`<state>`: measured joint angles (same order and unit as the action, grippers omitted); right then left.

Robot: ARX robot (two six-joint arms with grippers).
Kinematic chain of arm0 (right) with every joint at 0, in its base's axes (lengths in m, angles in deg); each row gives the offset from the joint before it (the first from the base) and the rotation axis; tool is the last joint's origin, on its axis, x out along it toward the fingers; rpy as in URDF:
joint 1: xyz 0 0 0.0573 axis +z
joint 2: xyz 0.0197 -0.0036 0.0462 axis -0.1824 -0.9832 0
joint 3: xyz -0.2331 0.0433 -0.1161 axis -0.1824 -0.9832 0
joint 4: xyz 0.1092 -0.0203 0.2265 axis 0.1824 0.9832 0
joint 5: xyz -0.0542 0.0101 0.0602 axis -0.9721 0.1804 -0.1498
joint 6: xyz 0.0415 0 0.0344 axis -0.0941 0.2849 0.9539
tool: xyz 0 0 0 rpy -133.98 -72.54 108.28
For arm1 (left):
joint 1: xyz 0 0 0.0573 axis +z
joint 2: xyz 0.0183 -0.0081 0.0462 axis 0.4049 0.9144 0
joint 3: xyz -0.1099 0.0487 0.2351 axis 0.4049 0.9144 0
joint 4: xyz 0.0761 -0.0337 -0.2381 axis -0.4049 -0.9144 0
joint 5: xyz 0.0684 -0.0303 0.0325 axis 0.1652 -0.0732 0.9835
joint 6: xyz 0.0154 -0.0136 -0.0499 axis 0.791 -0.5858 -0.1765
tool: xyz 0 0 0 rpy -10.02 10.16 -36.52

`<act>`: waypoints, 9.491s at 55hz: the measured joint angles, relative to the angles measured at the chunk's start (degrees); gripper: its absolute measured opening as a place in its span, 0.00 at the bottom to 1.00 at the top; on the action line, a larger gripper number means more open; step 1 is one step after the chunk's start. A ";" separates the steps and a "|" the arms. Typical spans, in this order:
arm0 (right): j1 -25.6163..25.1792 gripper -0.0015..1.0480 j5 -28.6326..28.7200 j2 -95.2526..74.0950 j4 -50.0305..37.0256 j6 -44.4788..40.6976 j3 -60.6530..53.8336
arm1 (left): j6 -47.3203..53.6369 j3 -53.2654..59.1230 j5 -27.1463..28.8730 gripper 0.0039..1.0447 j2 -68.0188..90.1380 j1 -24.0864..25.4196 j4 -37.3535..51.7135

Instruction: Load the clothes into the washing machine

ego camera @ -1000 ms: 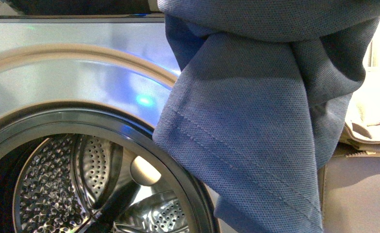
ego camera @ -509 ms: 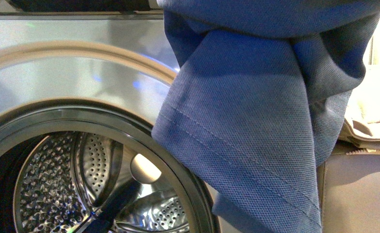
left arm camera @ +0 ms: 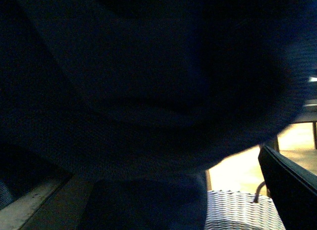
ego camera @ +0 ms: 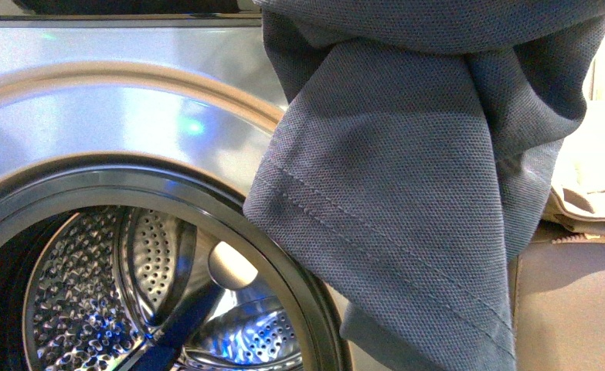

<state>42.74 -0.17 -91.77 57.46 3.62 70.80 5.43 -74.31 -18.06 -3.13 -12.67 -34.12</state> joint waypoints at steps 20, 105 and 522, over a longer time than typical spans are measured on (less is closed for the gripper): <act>0.00 0.13 -0.17 -0.02 0.00 -0.35 0.00 | 8.76 -3.98 20.02 0.94 6.14 -5.35 1.55; 0.00 0.13 -0.46 0.00 -0.07 -0.48 0.00 | 12.33 -10.10 41.59 0.94 13.86 -12.35 6.01; -32.09 0.02 -15.17 65.42 -8.74 10.45 -94.47 | -0.44 -10.25 33.57 0.94 62.03 27.76 8.35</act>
<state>10.65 -15.34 -26.35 48.72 14.07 -23.66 4.99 -84.56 15.51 58.90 15.09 -25.77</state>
